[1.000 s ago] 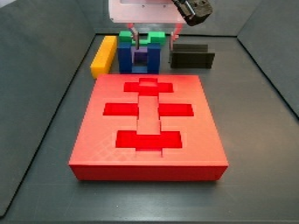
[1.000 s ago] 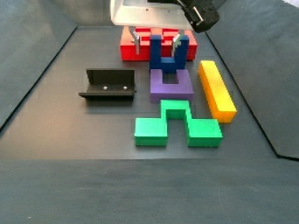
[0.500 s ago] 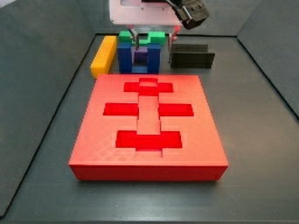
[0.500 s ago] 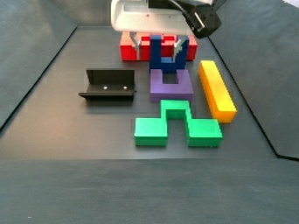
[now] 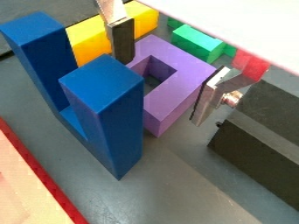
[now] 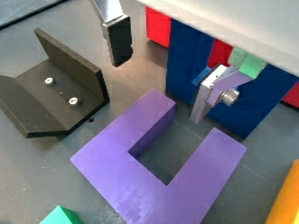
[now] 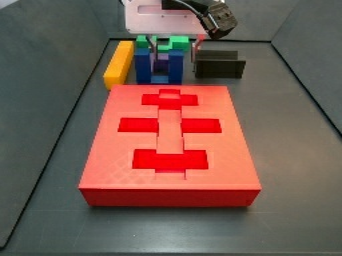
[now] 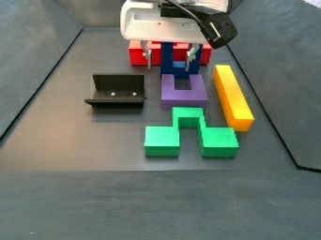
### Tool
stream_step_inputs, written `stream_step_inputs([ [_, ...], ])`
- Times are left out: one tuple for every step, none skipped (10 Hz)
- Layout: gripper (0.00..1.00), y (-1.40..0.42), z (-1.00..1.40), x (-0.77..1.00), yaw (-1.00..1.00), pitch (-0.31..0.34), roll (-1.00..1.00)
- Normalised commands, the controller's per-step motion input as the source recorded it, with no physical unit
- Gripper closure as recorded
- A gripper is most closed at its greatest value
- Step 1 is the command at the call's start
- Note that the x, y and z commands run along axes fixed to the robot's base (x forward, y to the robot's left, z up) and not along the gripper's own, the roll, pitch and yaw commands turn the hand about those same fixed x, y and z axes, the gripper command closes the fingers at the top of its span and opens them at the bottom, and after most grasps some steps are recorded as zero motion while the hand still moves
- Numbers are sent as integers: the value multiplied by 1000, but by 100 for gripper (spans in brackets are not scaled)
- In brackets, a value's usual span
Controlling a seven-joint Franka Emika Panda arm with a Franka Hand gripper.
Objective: Pick up the purple object. Move up. Place the purple object on the fixture. Regrasp the purple object. Move to above the board. Insert the purple object.
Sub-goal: Pick up the purple object.
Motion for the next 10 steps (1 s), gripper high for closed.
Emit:
stream_step_inputs([
  [0, -60, -146, 20, 0, -104, 117],
  [0, -29, -203, 46, 0, -109, 136],
  [0, 0, -257, 46, 0, -110, 180],
  [0, 0, -254, 9, 0, -100, 181],
  [0, 43, -194, 0, 0, -96, 97],
  [0, 54, -169, 0, 0, -96, 54],
  [0, 71, -169, 0, 0, -100, 54],
  [0, 57, -186, 0, 0, -100, 54],
  [0, 3, -197, 0, 0, -106, 19],
  [0, 0, -191, 0, 0, -106, 19],
])
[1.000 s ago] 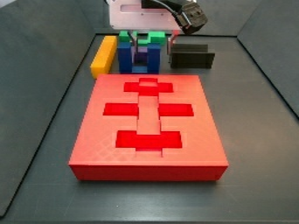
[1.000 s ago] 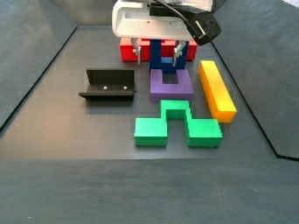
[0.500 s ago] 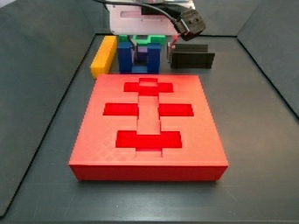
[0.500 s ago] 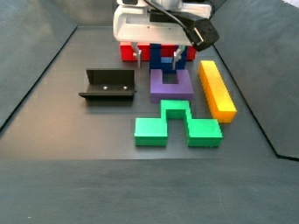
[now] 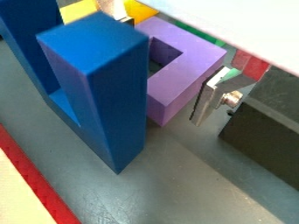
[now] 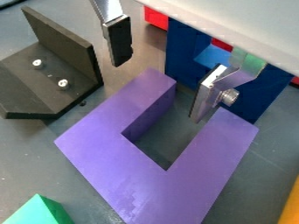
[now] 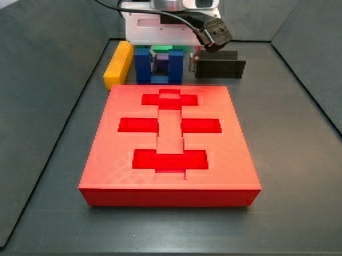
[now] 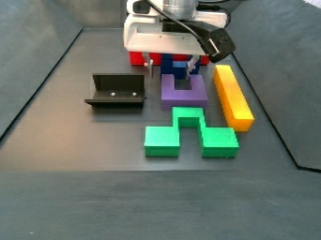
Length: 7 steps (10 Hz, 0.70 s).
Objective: Pick up the purple object. Move up. Place the purple object on the fixture. Regrasp the purple object. Move to above the board. Insert the purple object.
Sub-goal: Pick up the purple object.
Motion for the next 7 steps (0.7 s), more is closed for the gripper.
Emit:
stream_step_inputs([
  [0, 9, -174, 14, 9, -99, 26],
  [0, 34, -166, 43, 14, -94, 26],
  [0, 69, -160, 63, 29, -86, 34],
  [0, 37, -151, 43, 43, -81, 40],
  [0, 3, -160, 6, 63, -77, 54],
  [0, 0, -20, 0, 17, -61, 13],
  [0, 0, 0, 0, 0, 0, 0],
])
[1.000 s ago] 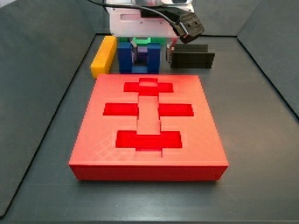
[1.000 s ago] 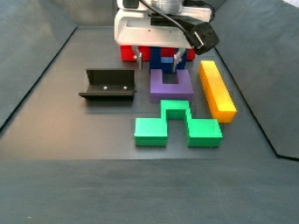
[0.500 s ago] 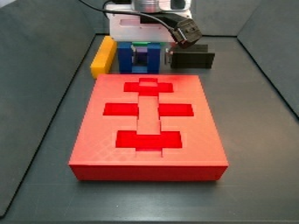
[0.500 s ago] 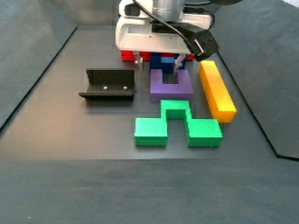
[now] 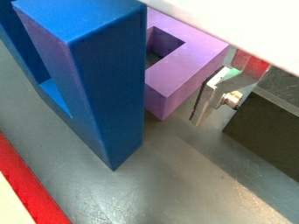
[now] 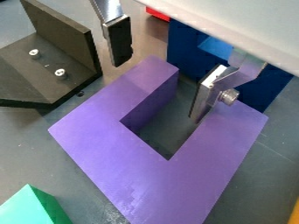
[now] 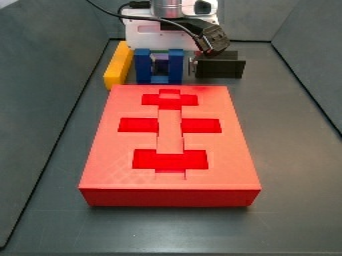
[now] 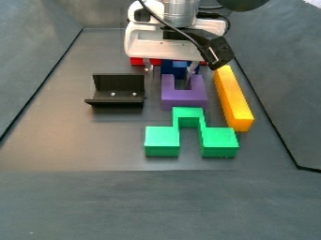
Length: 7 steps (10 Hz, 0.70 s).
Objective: Pick up the purple object. Move up. Place the purple object on the fixture. Regrasp the purple object. Move to above the board. Insert the purple object.
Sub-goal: Pick up the purple object.
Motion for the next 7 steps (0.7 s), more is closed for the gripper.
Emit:
stream_step_inputs([
  [100, 0, 0, 0, 0, 0, 0],
  [100, 0, 0, 0, 0, 0, 0],
  [100, 0, 0, 0, 0, 0, 0],
  [100, 0, 0, 0, 0, 0, 0],
  [100, 0, 0, 0, 0, 0, 0],
  [100, 0, 0, 0, 0, 0, 0],
  [100, 0, 0, 0, 0, 0, 0],
])
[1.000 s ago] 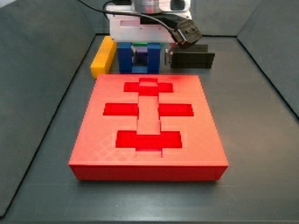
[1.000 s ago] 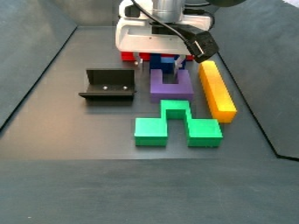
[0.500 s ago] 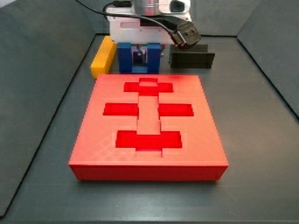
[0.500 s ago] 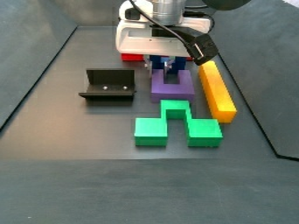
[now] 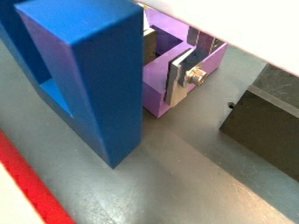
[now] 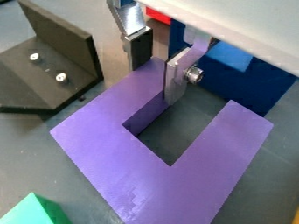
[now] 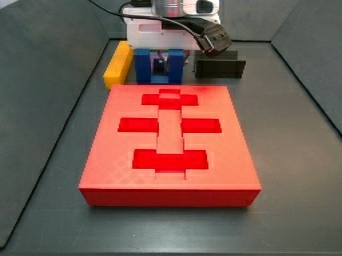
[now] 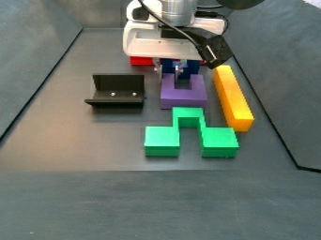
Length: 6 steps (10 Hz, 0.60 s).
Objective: Pick up the purple object. Move up. Place the purple object on the fixture. Regrasp the purple object. Move to above the board. Insert the purple object.
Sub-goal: Pick up the purple object.
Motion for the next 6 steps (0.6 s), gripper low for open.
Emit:
stream_step_inputs([
  [100, 0, 0, 0, 0, 0, 0],
  [100, 0, 0, 0, 0, 0, 0],
  [100, 0, 0, 0, 0, 0, 0],
  [100, 0, 0, 0, 0, 0, 0],
  [100, 0, 0, 0, 0, 0, 0],
  [100, 0, 0, 0, 0, 0, 0],
])
